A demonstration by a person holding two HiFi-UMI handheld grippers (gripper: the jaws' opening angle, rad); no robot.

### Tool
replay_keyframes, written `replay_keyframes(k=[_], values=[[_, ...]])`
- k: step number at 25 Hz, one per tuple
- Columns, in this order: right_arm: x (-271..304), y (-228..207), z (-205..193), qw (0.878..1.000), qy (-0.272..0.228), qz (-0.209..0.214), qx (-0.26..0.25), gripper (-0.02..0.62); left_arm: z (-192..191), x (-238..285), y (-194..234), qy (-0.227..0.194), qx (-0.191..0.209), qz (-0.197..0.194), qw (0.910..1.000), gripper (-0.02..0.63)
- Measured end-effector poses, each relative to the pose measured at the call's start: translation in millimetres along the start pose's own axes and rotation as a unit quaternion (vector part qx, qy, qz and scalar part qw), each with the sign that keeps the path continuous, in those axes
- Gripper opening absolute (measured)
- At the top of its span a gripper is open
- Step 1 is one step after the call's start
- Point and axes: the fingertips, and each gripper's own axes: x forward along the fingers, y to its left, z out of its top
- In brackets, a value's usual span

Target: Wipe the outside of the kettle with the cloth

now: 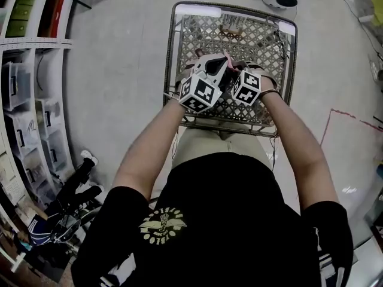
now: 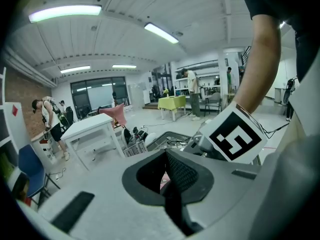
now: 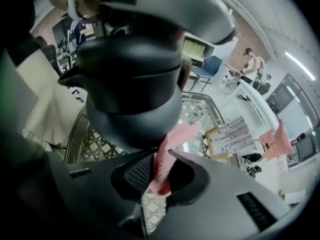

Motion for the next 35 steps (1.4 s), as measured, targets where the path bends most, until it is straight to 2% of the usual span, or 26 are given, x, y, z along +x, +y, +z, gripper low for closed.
replay_keyframes(k=[4,10,15,21,26,30,35], values=[[16,33,-14,1.0,0.004,0.022,-0.019,0.049,-6,3,-2,0.013,0.016,0.007,0.9998,0.006],[13,82,-12,0.998,-0.026,0.058,0.003,0.049,-11,4,1,0.029,0.018,0.021,0.9992,0.006],[6,100,2,0.994,-0.064,0.078,0.052,0.049,-9,7,5,0.034,0.01,0.028,0.999,0.006],[7,118,25,0.979,-0.102,0.091,0.151,0.048,-13,8,5,0.054,0.015,0.032,0.9979,0.006],[2,124,41,0.968,-0.15,0.099,0.177,0.049,-11,5,4,0.064,0.026,0.032,0.9971,0.006],[8,113,20,0.971,-0.135,0.088,0.176,0.049,-14,3,4,0.061,0.026,0.032,0.9973,0.006],[9,68,-11,0.976,-0.111,0.048,0.181,0.049,-12,1,3,0.051,0.029,0.03,0.9978,0.006]])
